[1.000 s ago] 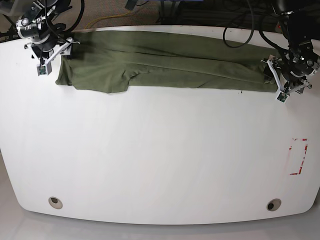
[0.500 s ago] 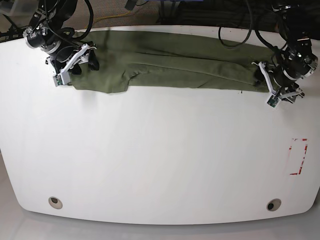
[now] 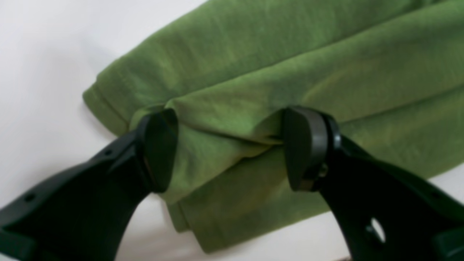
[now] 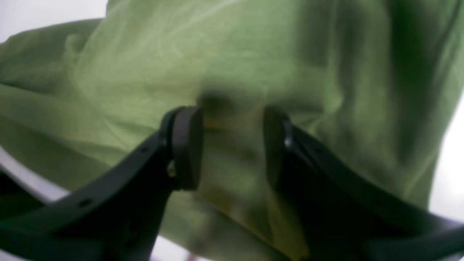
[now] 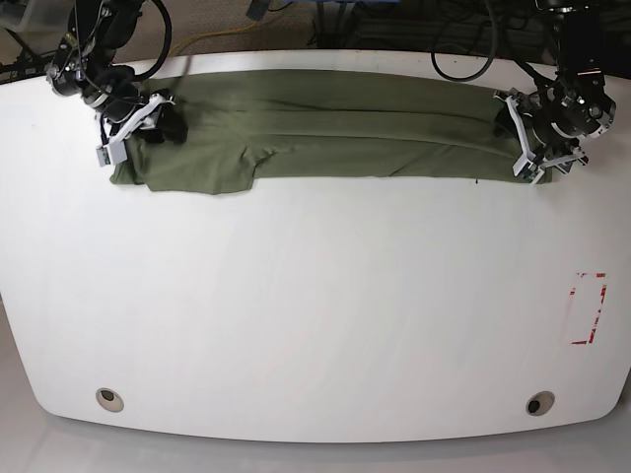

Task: Fold the T-shirt properly
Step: 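Grasp the folded strip's ends with both grippers, then fold the strip end with the left gripper toward the right gripper, then regrasp the folded strip ends with both grippers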

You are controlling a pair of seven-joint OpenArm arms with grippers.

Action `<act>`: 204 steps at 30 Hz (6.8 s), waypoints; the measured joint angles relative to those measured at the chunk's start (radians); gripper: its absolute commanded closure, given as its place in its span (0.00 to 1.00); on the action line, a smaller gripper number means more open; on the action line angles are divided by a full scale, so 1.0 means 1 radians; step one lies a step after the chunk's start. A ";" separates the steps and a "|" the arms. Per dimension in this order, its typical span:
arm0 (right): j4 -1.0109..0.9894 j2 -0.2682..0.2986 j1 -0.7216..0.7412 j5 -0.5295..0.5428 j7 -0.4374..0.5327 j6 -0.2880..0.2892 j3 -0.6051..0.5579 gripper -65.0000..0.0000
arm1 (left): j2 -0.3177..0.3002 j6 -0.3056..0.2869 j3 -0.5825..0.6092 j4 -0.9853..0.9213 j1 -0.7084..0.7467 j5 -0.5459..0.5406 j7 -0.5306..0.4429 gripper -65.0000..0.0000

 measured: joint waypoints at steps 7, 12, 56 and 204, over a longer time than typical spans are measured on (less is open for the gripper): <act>-0.199 0.039 0.189 -0.203 0.155 0.025 -0.001 0.60 | 0.003 -0.004 0.026 -0.074 -0.052 -0.021 -0.066 0.34; -0.299 0.050 0.312 -0.303 0.193 0.022 0.000 0.60 | 0.046 -0.004 0.024 -0.054 -0.099 -0.050 -0.021 0.34; -0.294 0.061 0.291 -0.315 0.243 -0.006 -0.071 0.61 | 0.156 0.003 -0.289 -0.384 -0.280 -0.577 0.210 0.73; 0.044 0.046 0.274 0.012 -0.214 -0.018 0.079 0.99 | 0.247 0.205 0.282 -0.167 -0.243 -0.381 0.034 0.40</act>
